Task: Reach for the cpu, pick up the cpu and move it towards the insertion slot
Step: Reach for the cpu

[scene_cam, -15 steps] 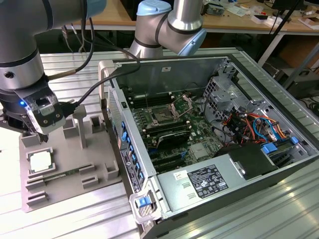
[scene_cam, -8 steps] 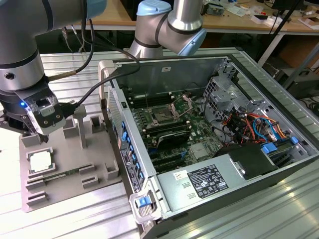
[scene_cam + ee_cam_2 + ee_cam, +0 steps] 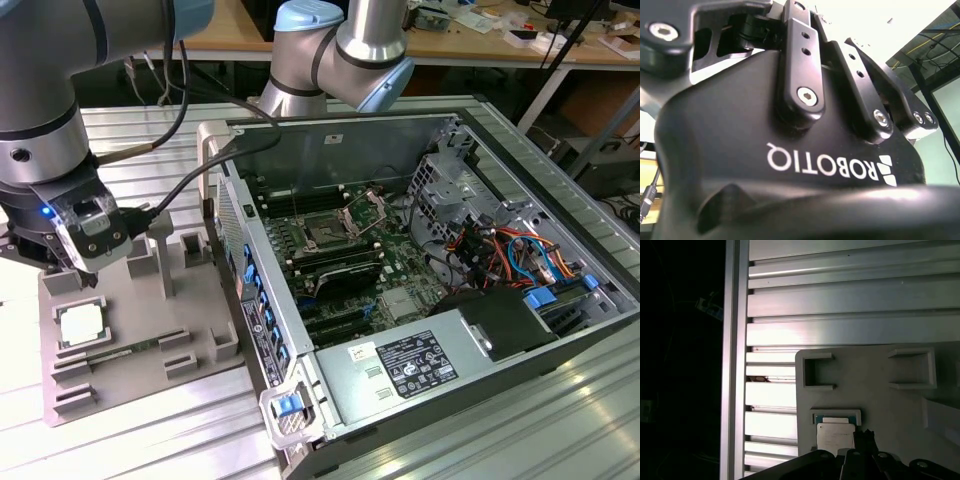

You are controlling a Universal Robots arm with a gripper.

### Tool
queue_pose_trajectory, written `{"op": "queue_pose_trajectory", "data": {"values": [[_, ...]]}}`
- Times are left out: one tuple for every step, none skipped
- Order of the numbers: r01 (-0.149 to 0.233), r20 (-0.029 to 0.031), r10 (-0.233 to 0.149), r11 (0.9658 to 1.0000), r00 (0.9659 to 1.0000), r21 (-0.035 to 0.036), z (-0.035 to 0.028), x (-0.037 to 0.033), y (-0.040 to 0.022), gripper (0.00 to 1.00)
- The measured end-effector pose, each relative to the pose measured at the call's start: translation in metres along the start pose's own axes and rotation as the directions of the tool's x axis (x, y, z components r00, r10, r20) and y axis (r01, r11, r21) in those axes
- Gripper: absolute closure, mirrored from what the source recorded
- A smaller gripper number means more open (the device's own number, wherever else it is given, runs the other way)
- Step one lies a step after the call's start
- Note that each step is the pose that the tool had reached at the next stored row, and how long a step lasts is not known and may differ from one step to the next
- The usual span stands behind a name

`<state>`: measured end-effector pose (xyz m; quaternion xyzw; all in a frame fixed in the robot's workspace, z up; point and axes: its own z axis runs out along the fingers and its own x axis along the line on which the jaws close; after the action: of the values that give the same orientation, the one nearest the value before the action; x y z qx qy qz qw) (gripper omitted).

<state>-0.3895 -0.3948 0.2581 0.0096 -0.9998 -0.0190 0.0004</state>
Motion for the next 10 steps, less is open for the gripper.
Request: {"op": "queue_pose_trajectory", "data": {"values": [[0.0, 0.0, 0.0, 1.0, 1.0, 0.0, 0.0002, 0.0, 0.0, 0.89], [0.0, 0.0, 0.0, 1.0, 1.0, 0.0, 0.0004, 0.0, 0.0, 0.89], [0.0, 0.0, 0.0, 1.0, 1.0, 0.0, 0.0007, 0.0, 0.0, 0.89], [0.0, 0.0, 0.0, 1.0, 1.0, 0.0, 0.001, 0.0, 0.0, 0.89], [0.0, 0.0, 0.0, 1.0, 1.0, 0.0001, 0.0013, 0.0, -0.0001, 0.89], [0.0, 0.0, 0.0, 1.0, 1.0, 0.0, 0.0015, 0.0, 0.0, 0.89], [0.0, 0.0, 0.0, 1.0, 1.0, 0.0, 0.0017, 0.0, -0.0001, 0.89], [0.0, 0.0, 0.0, 1.0, 1.0, 0.0001, 0.0018, 0.0, -0.0001, 0.89], [0.0, 0.0, 0.0, 1.0, 1.0, 0.0, 0.002, 0.0001, -0.0001, 0.89], [0.0, 0.0, 0.0, 1.0, 1.0, 0.0001, 0.0021, 0.0001, -0.0001, 0.89]]}}
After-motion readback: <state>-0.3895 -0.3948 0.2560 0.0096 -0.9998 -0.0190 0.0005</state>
